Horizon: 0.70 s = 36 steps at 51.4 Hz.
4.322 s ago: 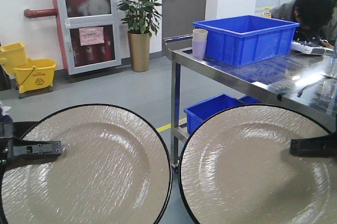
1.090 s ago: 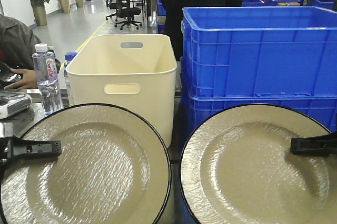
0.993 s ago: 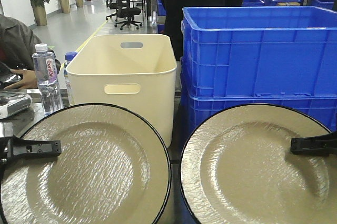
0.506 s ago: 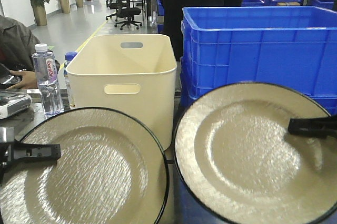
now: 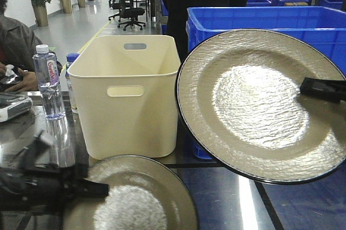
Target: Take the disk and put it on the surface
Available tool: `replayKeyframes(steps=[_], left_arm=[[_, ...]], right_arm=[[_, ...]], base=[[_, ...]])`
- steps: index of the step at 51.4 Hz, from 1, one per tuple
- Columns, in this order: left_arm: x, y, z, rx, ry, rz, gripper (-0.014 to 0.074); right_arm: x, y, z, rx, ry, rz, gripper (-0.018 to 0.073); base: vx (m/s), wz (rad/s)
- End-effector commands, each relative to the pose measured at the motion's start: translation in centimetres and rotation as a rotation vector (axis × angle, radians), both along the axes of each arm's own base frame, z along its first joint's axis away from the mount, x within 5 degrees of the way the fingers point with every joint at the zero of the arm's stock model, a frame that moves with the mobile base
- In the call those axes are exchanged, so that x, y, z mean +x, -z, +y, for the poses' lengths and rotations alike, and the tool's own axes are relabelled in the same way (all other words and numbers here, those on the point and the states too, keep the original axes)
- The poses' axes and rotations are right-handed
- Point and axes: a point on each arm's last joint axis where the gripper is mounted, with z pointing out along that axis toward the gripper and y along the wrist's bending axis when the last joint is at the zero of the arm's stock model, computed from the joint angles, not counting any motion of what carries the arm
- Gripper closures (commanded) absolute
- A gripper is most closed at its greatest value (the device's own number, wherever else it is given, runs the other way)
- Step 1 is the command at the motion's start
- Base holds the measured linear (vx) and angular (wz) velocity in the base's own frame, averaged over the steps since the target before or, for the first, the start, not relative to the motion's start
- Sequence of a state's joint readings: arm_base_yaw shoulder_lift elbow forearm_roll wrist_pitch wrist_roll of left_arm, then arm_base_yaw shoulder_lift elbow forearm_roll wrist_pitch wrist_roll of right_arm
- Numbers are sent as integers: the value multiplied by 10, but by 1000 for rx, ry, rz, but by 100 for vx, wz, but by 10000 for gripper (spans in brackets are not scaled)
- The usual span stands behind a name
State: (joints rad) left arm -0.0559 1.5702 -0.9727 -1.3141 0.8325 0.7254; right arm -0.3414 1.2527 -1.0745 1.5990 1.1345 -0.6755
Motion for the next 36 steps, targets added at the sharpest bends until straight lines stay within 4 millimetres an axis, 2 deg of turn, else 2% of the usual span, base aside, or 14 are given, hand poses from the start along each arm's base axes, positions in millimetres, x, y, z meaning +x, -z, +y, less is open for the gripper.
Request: replayKeyframes(steps=[1, 10, 19, 27, 36], left_arm=[[4, -18, -21, -160, 3, -24, 601], [6, -4, -38, -144, 46, 1, 599], [9, 1, -38, -102, 27, -22, 563], [9, 1, -38, -81, 44, -54, 462], [10, 3, -38, -31, 66, -100, 278]], right_arm=[[-8, -29, 1, 120, 3, -114, 568], [-8, -29, 1, 120, 3, -114, 568], [-8, -29, 1, 120, 2, -115, 565], [-8, -28, 1, 119, 2, -114, 564], [-8, -28, 1, 119, 2, -114, 562]], base=[[0, 0], [0, 0], [0, 0], [0, 0], [0, 0]])
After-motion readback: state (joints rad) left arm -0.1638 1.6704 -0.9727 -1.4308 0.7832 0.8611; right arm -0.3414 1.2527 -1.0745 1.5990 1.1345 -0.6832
